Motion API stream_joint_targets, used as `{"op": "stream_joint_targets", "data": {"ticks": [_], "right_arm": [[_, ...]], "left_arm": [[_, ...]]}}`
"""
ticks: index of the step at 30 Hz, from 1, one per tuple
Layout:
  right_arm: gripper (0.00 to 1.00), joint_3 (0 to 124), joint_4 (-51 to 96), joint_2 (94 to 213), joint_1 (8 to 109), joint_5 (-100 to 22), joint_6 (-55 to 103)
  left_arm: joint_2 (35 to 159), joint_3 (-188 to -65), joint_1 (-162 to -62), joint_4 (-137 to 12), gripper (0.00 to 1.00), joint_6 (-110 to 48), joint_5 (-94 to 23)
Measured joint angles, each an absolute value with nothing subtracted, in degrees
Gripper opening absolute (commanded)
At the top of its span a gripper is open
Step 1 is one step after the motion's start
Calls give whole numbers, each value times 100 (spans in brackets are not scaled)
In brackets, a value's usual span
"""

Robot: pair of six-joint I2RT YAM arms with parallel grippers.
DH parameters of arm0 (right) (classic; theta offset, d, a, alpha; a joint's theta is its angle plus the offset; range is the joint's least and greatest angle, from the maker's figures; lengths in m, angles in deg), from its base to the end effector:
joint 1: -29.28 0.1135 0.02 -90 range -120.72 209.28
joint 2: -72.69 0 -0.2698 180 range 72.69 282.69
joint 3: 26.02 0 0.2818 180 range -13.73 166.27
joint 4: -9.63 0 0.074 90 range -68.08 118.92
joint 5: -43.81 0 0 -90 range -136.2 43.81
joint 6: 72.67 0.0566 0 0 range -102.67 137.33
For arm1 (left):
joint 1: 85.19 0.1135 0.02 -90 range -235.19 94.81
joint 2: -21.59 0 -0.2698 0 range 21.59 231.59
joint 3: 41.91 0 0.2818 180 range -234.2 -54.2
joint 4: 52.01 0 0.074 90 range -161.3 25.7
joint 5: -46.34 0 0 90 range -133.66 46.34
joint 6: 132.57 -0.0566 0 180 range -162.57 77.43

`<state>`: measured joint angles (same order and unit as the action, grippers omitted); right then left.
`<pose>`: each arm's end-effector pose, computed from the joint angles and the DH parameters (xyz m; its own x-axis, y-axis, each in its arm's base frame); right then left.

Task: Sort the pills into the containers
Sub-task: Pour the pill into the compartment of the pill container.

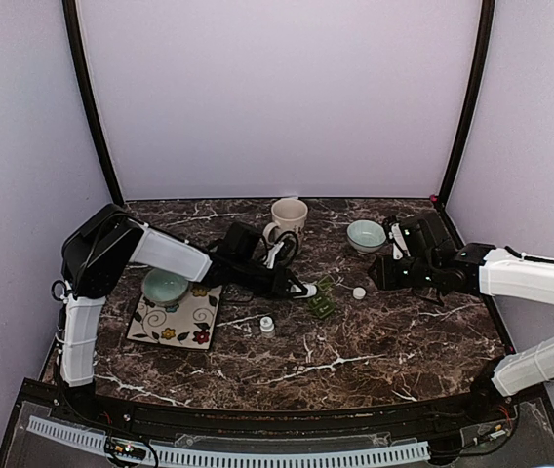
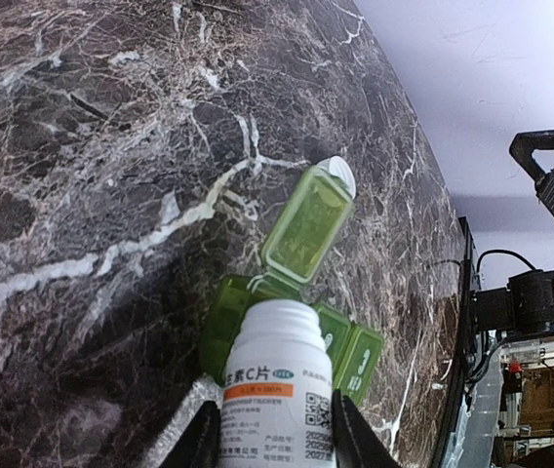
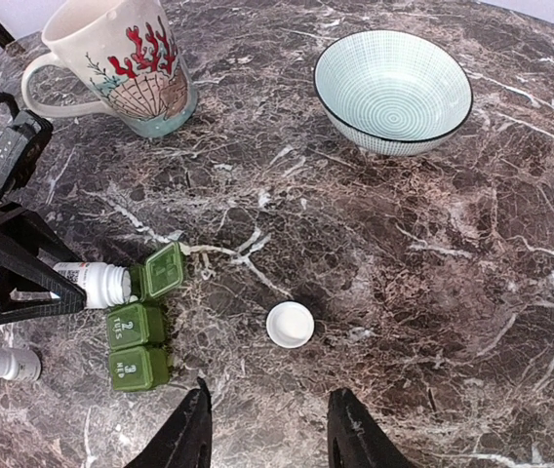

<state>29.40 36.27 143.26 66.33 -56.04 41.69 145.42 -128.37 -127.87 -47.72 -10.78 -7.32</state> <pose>0.2445 0.1724 0.2078 -0.6874 -0.0097 -0.7262 -0.2287 0.9520 0.2037 0.3407 -0.3598 0.1013 -0.8210 0.1799 -0.5418 0.5630 0.4122 -0.7163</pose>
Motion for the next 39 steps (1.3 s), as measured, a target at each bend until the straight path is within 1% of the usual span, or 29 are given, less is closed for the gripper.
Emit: {"op": "stream_joint_targets", "data": {"ticks": [39], "right_arm": [[40,2940,3564,14450,6633,-5506,4167]], "left_arm": [[14354,-13348,-12859,-5968,0,-1676,-1156]]}}
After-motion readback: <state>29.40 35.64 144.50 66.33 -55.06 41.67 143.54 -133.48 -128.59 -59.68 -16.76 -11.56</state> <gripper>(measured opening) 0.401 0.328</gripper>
